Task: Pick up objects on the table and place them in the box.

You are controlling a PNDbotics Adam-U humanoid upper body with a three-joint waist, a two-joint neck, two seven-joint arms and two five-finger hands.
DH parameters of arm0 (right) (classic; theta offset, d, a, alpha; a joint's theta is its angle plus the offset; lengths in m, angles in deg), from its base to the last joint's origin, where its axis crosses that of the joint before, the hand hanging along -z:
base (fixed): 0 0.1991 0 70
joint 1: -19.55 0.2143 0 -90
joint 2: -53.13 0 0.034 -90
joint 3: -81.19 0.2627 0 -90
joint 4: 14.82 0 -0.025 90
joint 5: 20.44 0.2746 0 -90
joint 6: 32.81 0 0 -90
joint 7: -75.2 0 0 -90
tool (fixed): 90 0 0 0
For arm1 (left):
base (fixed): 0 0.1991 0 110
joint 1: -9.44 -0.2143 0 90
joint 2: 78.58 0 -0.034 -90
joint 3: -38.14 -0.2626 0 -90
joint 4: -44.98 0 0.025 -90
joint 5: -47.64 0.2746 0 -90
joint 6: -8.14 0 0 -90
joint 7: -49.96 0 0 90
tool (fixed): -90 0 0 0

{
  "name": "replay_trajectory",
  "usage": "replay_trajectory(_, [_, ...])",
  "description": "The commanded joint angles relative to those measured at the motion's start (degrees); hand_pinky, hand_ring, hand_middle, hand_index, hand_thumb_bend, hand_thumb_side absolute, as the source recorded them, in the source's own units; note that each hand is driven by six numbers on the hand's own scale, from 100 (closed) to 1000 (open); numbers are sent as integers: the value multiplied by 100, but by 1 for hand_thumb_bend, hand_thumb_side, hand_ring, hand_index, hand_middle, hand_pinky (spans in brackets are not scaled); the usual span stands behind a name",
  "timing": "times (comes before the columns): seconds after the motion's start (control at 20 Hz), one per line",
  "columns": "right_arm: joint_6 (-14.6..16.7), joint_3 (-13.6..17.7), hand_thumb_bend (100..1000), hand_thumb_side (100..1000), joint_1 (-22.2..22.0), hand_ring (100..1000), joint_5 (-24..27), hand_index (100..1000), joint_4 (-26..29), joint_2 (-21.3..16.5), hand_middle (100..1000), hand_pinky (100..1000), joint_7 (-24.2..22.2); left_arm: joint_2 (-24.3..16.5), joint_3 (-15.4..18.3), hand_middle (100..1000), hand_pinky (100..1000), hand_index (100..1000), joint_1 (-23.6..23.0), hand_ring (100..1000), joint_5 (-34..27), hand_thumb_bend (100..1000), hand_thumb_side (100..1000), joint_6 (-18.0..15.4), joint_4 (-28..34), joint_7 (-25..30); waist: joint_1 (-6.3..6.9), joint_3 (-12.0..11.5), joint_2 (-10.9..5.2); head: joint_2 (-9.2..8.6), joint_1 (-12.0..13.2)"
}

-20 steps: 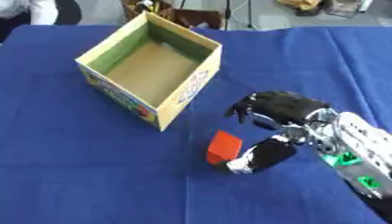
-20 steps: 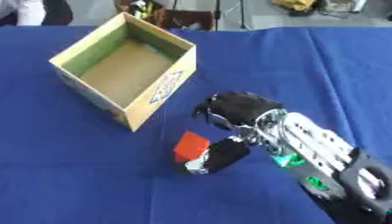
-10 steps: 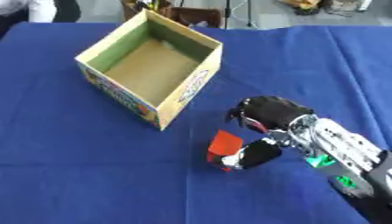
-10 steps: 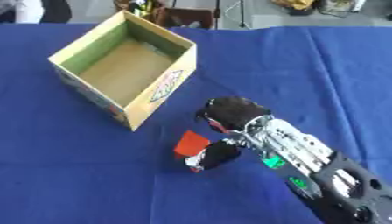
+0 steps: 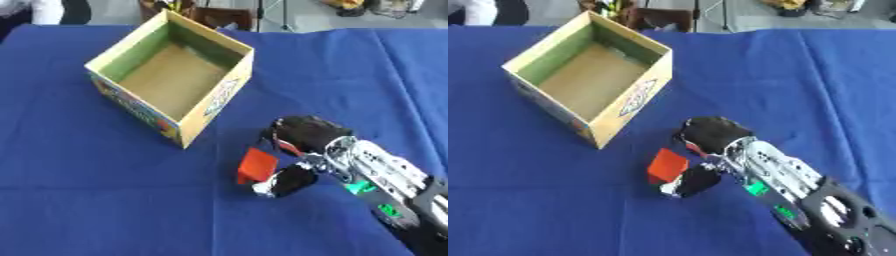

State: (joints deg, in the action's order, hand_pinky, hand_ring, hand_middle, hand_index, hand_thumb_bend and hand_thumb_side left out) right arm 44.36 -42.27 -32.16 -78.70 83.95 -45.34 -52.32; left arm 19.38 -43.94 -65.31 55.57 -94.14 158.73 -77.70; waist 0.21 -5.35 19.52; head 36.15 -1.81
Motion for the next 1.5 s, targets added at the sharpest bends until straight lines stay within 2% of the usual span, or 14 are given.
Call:
replay_trajectory(0.05, [23,14,514,807,50,841,-34,796,-17,-9,520,798,23,-75,-26,619,381,717,70,697,-1,118,1000,0,84,28,5,-8,-85,-45,-26])
replay_trajectory(0.25, [22,-3,452,825,43,825,-13,754,-40,13,480,779,89,-80,-22,619,380,716,69,698,-1,118,1000,1,84,32,10,-13,-77,-45,-33])
replay_trajectory(0.4, [1,-6,370,847,60,814,16,731,-2,12,456,767,164,-77,-27,620,380,716,69,699,-1,118,1000,3,84,38,8,-15,-72,-50,-31])
replay_trajectory(0.6, [-49,-13,175,859,76,791,64,693,65,-1,412,741,259,-78,-28,620,379,716,68,699,1,118,1000,8,84,40,7,-35,-67,-46,-35])
replay_trajectory(0.7, [-75,-20,118,848,75,784,103,670,81,-12,395,735,284,-80,-28,620,379,715,70,700,3,119,1000,6,84,39,6,-47,-66,-48,-32])
replay_trajectory(1.05, [-187,22,100,779,115,740,289,605,194,-58,342,685,422,-81,-33,621,378,714,70,701,5,118,1000,8,84,39,7,-65,-64,-55,-39])
replay_trajectory(1.5, [-345,191,100,717,266,715,433,565,643,-300,307,653,524,-88,-41,622,368,713,65,703,7,116,1000,14,84,50,13,-80,-71,-39,-26])
